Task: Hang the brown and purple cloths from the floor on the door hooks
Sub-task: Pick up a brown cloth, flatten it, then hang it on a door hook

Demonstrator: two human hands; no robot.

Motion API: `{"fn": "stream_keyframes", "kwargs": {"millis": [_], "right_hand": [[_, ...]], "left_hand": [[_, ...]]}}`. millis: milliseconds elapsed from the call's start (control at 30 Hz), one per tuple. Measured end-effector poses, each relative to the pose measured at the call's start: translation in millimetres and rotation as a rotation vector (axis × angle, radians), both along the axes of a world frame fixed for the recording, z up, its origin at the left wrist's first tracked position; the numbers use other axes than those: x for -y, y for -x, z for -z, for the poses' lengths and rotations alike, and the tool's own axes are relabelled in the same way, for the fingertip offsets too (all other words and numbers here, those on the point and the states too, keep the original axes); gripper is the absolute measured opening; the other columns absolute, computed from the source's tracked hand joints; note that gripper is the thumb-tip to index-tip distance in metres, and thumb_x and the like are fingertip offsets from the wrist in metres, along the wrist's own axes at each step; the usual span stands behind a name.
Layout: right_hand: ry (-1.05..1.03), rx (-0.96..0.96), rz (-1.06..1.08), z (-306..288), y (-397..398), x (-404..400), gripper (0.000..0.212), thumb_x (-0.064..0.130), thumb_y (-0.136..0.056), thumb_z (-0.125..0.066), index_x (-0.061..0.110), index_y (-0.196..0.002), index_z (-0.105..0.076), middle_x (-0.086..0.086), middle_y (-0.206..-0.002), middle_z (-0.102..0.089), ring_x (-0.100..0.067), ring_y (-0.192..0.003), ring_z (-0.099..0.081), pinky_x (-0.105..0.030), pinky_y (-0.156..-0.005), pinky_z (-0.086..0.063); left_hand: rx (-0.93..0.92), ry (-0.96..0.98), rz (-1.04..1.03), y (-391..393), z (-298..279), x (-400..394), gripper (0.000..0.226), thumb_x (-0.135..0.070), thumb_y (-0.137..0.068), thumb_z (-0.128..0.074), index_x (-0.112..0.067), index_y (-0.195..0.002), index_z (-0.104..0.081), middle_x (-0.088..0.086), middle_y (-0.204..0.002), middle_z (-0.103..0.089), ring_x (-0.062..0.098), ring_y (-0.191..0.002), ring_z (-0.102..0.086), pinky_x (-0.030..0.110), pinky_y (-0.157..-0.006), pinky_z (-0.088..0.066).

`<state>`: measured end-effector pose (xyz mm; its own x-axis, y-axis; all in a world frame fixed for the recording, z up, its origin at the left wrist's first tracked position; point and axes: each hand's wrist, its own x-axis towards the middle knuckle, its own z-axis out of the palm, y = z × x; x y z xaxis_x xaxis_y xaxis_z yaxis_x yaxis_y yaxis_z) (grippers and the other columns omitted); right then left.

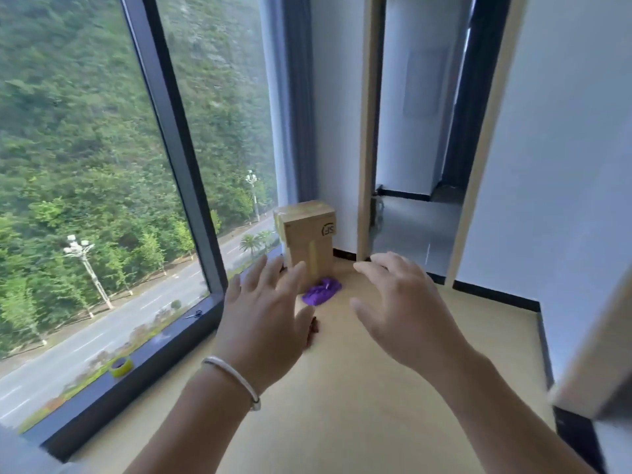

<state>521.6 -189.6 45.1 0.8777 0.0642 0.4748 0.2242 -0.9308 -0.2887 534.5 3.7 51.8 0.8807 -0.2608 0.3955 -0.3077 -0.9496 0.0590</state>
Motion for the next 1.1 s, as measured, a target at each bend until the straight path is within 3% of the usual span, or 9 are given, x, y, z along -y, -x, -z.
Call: {"fn": "stream_keyframes", "kwargs": {"millis": [200, 400, 533, 700, 933, 1100], "right_hand": [[-0.017, -0.019, 0.247, 8, 7, 101, 0.049, 0.040, -0.088, -0.055, 0.026, -0.135, -0.050, 0.006, -0.133, -0.049, -0.014, -0.126, -0.039, -0.033, -0.108, -0.031], [-0.017, -0.056, 0.453, 18, 6, 183, 0.050, 0.042, -0.090, -0.053, 0.027, -0.137, -0.047, 0.005, -0.140, -0.044, -0.014, -0.133, -0.032, -0.032, -0.110, -0.026], [-0.030, -0.047, 0.559, 18, -14, 233, 0.048, 0.041, -0.091, -0.053, 0.030, -0.138, -0.046, 0.007, -0.143, -0.040, -0.010, -0.135, -0.024, -0.032, -0.112, -0.023], [-0.013, -0.067, 0.638, 12, -64, 293, 0.048, 0.043, -0.093, -0.050, 0.032, -0.140, -0.043, 0.008, -0.147, -0.035, -0.010, -0.138, -0.024, -0.036, -0.114, -0.023], [0.022, -0.046, 0.660, -2, -161, 368, 0.047, 0.039, -0.093, -0.052, 0.031, -0.138, -0.045, 0.007, -0.144, -0.039, -0.008, -0.134, -0.026, -0.029, -0.112, -0.023], [0.022, -0.078, 0.646, 2, -212, 413, 0.046, 0.039, -0.093, -0.053, 0.029, -0.138, -0.045, 0.005, -0.143, -0.040, -0.011, -0.135, -0.029, -0.034, -0.113, -0.025]], "left_hand": [[-0.013, -0.004, 0.243, -41, 8, 106, 0.061, -0.054, -0.093, -0.037, -0.034, -0.147, -0.017, -0.002, -0.156, -0.020, 0.021, -0.146, -0.006, 0.046, -0.116, -0.012], [-0.009, 0.006, 0.460, -81, 11, 205, 0.057, -0.052, -0.093, -0.041, -0.032, -0.144, -0.025, 0.000, -0.153, -0.027, 0.023, -0.146, -0.011, 0.047, -0.116, -0.015], [-0.021, 0.003, 0.567, -117, 15, 264, 0.057, -0.053, -0.094, -0.037, -0.033, -0.145, -0.019, -0.001, -0.155, -0.023, 0.022, -0.147, -0.006, 0.045, -0.117, -0.013], [-0.017, 0.023, 0.633, -185, 12, 333, 0.060, -0.054, -0.095, -0.034, -0.033, -0.148, -0.014, -0.001, -0.157, -0.018, 0.021, -0.147, -0.002, 0.047, -0.117, -0.010], [0.002, 0.065, 0.661, -287, 1, 415, 0.058, -0.052, -0.095, -0.035, -0.032, -0.146, -0.017, -0.002, -0.156, -0.019, 0.022, -0.146, -0.005, 0.046, -0.117, -0.012], [-0.014, 0.044, 0.663, -342, 1, 463, 0.059, -0.052, -0.095, -0.036, -0.032, -0.147, -0.016, 0.000, -0.156, -0.018, 0.022, -0.146, -0.005, 0.047, -0.116, -0.012]]}}
